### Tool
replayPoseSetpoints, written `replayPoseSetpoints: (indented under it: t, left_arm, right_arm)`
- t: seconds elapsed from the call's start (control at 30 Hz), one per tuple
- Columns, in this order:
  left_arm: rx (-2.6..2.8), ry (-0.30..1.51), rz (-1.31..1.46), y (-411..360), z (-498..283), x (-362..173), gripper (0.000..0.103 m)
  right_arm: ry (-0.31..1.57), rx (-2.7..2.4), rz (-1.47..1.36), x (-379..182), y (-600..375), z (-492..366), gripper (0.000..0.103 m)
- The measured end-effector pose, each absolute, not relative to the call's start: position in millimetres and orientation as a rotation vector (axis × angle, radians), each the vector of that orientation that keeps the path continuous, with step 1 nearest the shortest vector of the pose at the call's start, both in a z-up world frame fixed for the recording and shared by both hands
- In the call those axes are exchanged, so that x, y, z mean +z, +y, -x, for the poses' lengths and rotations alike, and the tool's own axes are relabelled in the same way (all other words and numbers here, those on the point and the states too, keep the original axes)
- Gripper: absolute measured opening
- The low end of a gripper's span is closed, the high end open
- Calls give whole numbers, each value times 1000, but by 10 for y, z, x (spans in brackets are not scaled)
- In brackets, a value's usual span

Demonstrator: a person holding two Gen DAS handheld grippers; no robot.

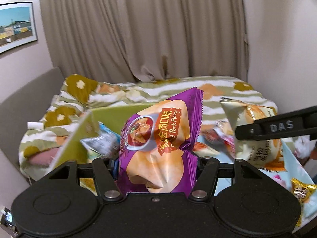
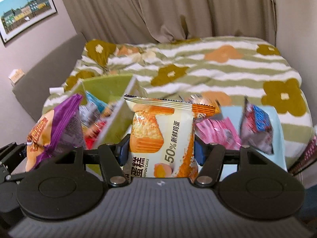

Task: Organize snacks
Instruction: 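Carry the purple and orange bags into the yellow box and open both tools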

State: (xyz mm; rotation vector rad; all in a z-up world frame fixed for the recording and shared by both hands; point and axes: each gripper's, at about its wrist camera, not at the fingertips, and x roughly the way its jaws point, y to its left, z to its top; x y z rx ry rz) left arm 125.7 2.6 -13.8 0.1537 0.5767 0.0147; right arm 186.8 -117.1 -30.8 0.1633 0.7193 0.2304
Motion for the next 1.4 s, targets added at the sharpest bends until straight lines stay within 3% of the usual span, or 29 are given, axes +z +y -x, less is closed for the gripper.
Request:
replayPoseSetpoints:
  t: [0.33, 0.73, 0.8, 0.87, 0.9, 1.4]
  left_arm:
    - [73, 587, -134, 914, -1600, -25, 66]
    - [-9, 711, -109, 1661, -2292, -346, 67]
    - [-40, 736, -94, 1721, -2388, -414, 71]
    - [-70, 762, -71, 1776, -2445, -464, 97]
    - [-82, 765, -67, 1792, -2444, -484, 100]
    - [-82, 764, -69, 1792, -2242, -389, 102]
  right_arm:
    - [695, 290, -165, -143, -260, -2153, 77]
    - [750, 237, -173, -322, 596, -2599, 77]
    - [762, 214, -173, -365, 677, -2666, 77]
    - [776, 192, -173, -413, 724, -2721, 77]
    - [784, 180, -174, -437, 743, -2740, 77]
    - [813, 166, -169, -485, 738, -2874, 77]
